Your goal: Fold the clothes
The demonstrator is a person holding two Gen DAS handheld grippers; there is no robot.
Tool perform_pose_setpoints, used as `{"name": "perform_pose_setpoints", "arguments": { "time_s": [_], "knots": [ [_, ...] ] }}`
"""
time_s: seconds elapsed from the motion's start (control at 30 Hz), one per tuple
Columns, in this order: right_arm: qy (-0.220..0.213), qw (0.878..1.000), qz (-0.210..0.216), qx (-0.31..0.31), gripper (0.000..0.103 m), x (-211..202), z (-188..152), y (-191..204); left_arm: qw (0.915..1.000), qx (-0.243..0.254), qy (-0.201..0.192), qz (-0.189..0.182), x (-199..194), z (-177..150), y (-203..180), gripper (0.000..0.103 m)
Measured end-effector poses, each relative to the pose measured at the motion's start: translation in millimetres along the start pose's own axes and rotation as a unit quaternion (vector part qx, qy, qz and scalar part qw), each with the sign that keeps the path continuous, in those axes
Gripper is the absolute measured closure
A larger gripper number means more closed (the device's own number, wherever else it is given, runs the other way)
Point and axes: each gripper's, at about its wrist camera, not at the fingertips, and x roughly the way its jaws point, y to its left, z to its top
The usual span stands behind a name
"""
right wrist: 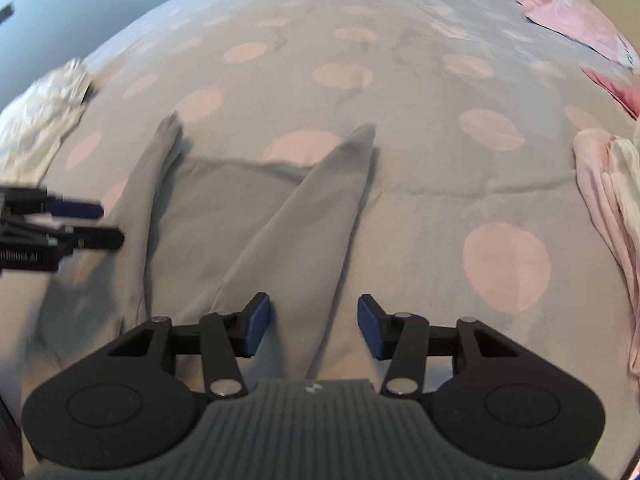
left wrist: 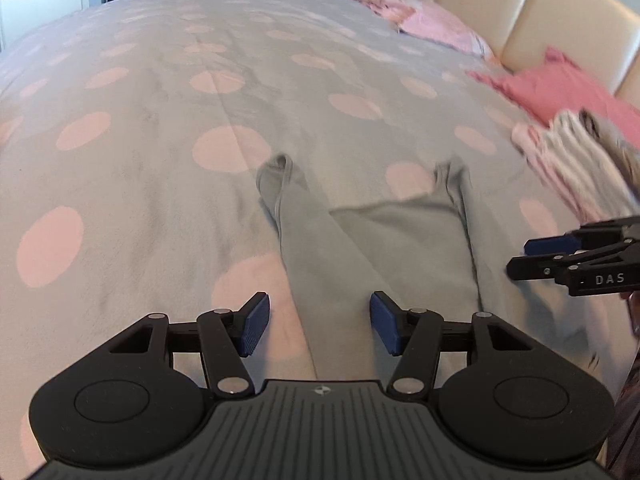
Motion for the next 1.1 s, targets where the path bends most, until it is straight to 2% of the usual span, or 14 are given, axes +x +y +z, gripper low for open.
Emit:
{"name": "perform_pose_setpoints", "arguments": {
  "time_s": [0.17, 0.27, 0.4, 0.5, 0.53, 0.57, 0.63, 0.67, 0.83, 0.93, 1.1],
  "knots": [
    [-0.02, 0.999, 0.012, 0.034, 0.051, 11.0, 27.5, -12.3, 0.9988, -0.041, -0.02, -0.017, 12.2, 21.0, 15.0, 0.049],
    [-0.025, 0.998, 0.019, 0.046, 0.051, 22.1, 41.6, -17.0, 0.9963, -0.08, -0.019, -0.026, 25.4, 31.0, 27.0, 0.049],
    [-0.015, 0.997, 0.03, 0.069, 0.051, 44.5, 52.6, -24.9, 0.9969, -0.073, -0.02, -0.021, 38.0, 34.1, 30.4, 0.05],
    [-0.021, 0.996, 0.036, 0.075, 0.054, 54.5, 56.4, -27.2, 0.9977, -0.061, -0.023, -0.017, 44.7, 35.7, 31.7, 0.065],
    [-0.023, 0.996, 0.036, 0.072, 0.06, 56.0, 57.2, -26.3, 0.9978, -0.057, -0.026, -0.02, 43.7, 35.6, 32.0, 0.074],
    [-0.025, 0.997, 0.036, 0.067, 0.079, 57.0, 57.9, -24.8, 0.9979, -0.054, -0.029, -0.022, 42.7, 35.6, 32.4, 0.084],
    [-0.028, 0.997, 0.037, 0.063, 0.086, 55.2, 59.2, -24.3, 0.9958, -0.067, -0.04, -0.049, 35.3, 36.8, 36.1, 0.092],
    [-0.031, 0.997, 0.042, 0.062, 0.09, 51.9, 59.6, -25.2, 0.9953, -0.063, -0.049, -0.055, 28.7, 37.8, 35.1, 0.094],
    [-0.064, 0.994, 0.069, 0.059, 0.091, 16.8, 59.9, -31.2, 0.9913, -0.044, -0.09, -0.086, -6.1, 41.8, 29.2, 0.097],
    [-0.09, 0.991, 0.088, 0.047, 0.091, -15.4, 54.1, -30.5, 0.988, -0.036, -0.112, -0.1, -34.1, 41.2, 23.0, 0.097],
    [-0.133, 0.983, 0.126, 0.02, 0.091, -73.3, 34.6, -25.8, 0.9816, 0.008, -0.146, -0.123, -89.8, 26.4, 5.9, 0.097]
  ]
}}
